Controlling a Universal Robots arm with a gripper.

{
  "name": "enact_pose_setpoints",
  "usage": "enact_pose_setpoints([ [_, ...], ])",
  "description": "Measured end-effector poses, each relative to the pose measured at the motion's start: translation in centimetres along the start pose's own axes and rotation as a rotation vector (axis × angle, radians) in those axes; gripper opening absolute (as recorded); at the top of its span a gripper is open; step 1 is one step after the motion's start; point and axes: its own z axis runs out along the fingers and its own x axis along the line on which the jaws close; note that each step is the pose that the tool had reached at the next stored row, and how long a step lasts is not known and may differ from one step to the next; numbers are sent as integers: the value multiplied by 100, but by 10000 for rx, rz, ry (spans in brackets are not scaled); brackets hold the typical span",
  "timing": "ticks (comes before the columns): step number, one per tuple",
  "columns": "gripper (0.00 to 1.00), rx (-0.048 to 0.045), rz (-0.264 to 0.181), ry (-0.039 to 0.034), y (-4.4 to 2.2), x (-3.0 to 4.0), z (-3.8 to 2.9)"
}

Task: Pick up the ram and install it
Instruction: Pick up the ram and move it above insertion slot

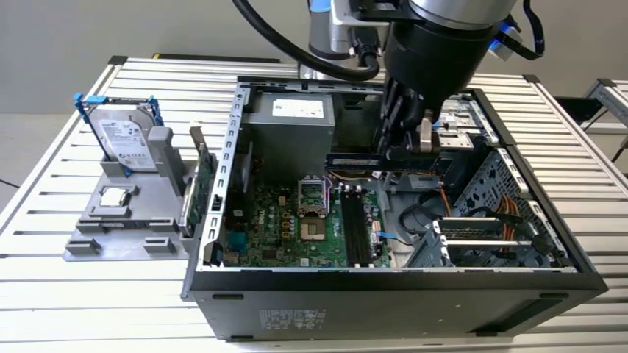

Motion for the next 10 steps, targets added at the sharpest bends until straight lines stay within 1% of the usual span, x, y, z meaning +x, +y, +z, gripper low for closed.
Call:
enact_pose_setpoints([
  [10,0,0,1,1,-45,-3,-1],
])
